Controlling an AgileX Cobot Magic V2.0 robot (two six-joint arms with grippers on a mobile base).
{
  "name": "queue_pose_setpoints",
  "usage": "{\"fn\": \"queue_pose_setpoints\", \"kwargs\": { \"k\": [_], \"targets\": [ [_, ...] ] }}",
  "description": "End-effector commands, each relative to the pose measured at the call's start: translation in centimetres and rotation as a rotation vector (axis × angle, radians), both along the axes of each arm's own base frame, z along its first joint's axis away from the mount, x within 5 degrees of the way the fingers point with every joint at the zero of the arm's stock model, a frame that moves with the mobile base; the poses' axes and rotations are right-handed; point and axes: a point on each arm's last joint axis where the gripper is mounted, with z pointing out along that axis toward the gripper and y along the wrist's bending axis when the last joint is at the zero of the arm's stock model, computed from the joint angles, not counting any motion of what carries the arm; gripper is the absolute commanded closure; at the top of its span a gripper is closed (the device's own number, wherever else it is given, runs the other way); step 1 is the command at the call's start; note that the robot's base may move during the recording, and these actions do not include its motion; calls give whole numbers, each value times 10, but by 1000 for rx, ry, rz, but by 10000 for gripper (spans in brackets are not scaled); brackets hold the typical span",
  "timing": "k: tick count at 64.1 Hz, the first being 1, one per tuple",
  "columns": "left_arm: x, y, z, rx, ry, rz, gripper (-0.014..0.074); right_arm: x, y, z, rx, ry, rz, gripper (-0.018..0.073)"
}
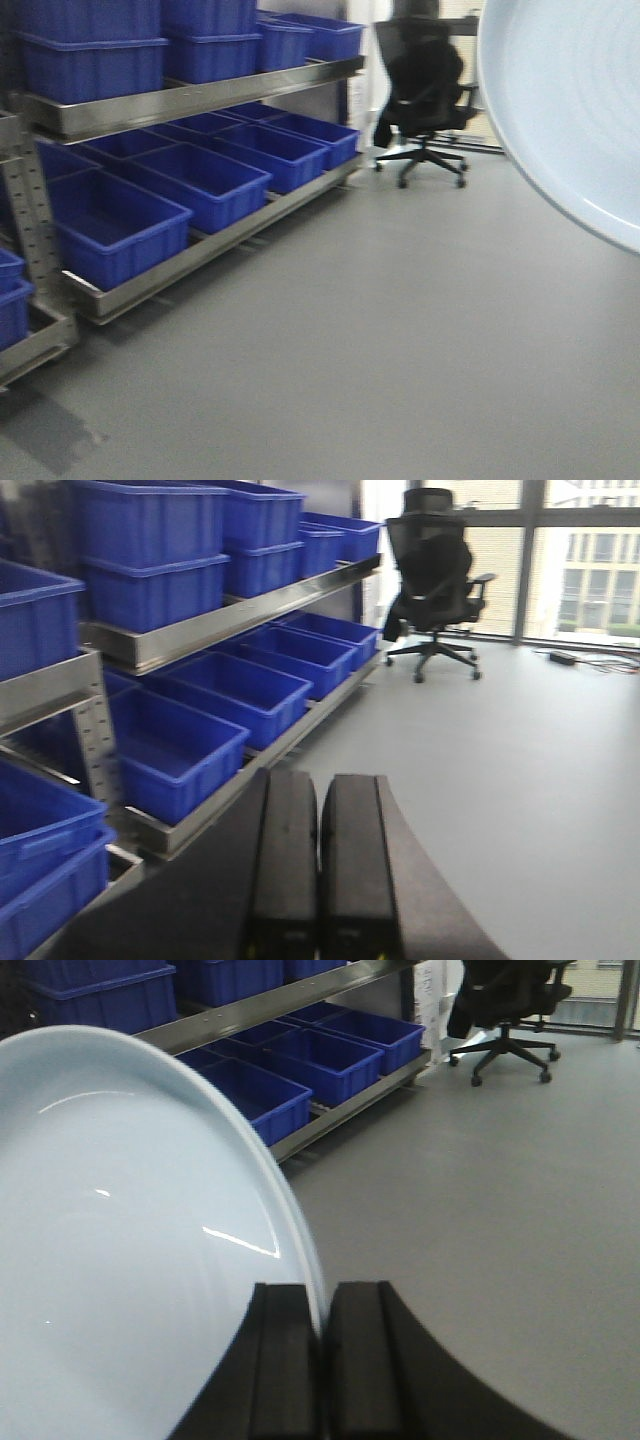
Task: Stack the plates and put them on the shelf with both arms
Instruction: 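Turn the base toward the shelf of blue bins, plates in right gripper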
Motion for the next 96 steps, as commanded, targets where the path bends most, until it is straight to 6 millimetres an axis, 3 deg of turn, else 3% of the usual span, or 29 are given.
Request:
{"fn": "queue_pose_setpoints", "kwargs": {
  "k": [1,96],
  "targets": [
    [0,1,17,-18,-98,15,516,0,-2,19,15,-121,-20,519],
    [0,1,17,-18,-98,15,516,0,-2,19,15,-121,-20,519]
  ]
}}
